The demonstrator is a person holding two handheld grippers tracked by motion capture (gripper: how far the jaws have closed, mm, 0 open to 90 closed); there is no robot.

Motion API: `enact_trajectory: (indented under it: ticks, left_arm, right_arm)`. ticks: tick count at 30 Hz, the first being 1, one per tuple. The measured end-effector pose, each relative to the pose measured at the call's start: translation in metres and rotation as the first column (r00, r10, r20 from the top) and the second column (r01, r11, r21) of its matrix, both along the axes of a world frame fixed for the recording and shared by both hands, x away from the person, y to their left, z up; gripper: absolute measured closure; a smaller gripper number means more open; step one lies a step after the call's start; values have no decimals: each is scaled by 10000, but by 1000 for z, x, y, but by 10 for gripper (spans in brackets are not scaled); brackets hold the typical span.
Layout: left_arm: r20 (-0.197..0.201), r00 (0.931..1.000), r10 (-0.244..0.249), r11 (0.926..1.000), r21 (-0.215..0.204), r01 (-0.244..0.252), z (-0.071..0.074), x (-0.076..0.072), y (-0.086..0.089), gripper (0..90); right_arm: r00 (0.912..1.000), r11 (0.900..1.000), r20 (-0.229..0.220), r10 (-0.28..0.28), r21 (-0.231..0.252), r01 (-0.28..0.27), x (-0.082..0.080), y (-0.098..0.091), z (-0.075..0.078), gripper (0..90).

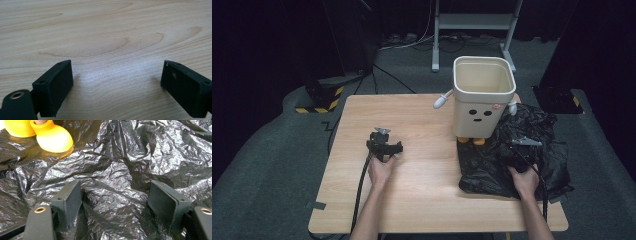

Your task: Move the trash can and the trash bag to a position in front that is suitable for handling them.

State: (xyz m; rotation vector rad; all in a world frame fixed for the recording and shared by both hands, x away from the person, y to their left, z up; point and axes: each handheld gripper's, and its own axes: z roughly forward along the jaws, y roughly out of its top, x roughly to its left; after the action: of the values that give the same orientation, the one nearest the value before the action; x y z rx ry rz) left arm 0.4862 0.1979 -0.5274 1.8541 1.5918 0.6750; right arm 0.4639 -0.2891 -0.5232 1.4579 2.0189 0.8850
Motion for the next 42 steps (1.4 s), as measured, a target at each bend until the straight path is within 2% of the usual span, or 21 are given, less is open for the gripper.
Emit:
enact_trajectory:
  ticks: [5,9,11,12,14,18,21,24,25,27,29,31,36,40,42]
  left_arm:
    - [-18,10000,-1,10000,-6,1,0,0,0,103]
    - [-87,10000,31,10000,-40,-31,1,0,0,114]
    - [-230,9997,21,10000,0,-21,3,-1,-1,140]
    - [-297,9995,-66,10000,-73,63,4,0,-1,150]
    - [-304,9992,-264,9986,-455,250,6,-1,0,172]
    - [48,9976,-697,9947,-757,699,14,-5,-5,199]
    - [183,9928,-1181,9890,-878,1192,23,-7,-12,206]
    - [133,9847,-1735,9789,-1073,1739,32,-7,-22,207]
    - [120,9807,-1950,9755,-1016,1952,35,-6,-25,210]
    - [129,9721,-2340,9685,-846,2343,40,-5,-33,221]
    - [188,9617,-2733,9580,-850,2739,44,-4,-40,229]
    - [238,9525,-3035,9485,-874,3044,47,-3,-46,234]
    - [450,9388,-3415,9353,-820,3441,58,0,-58,237]
    - [680,9264,-3704,9215,-987,3757,71,1,-66,242]
    - [780,9191,-3862,9142,-1005,3927,78,2,-70,245]
  right_arm:
    - [10000,10000,20,18,-17,-18,1,0,0,265]
    - [9999,9999,-50,-155,-46,154,2,-1,0,215]
    - [9997,9999,-249,4,-108,-7,3,-2,2,215]
    - [9992,10000,-388,-19,-74,16,3,-2,3,220]
    - [9992,9999,-385,86,-107,-90,3,-2,4,261]
    - [9998,9999,176,109,96,-111,-4,-2,14,317]
    - [9981,9996,575,227,173,-238,-8,-2,27,333]
    - [9951,9990,955,253,352,-287,-11,-4,38,342]
    - [9953,9989,936,250,377,-286,-12,-4,42,344]
    - [9952,9981,931,302,507,-350,-11,-7,46,364]
    - [9952,9980,920,326,514,-374,-11,-8,51,378]
    - [9931,9974,1112,361,581,-428,-12,-9,57,386]
    - [9903,9958,1322,438,743,-540,-10,-10,72,365]
    - [9874,9936,1489,530,908,-670,-8,-9,86,356]
    - [9862,9935,1529,630,838,-765,-7,-8,93,356]
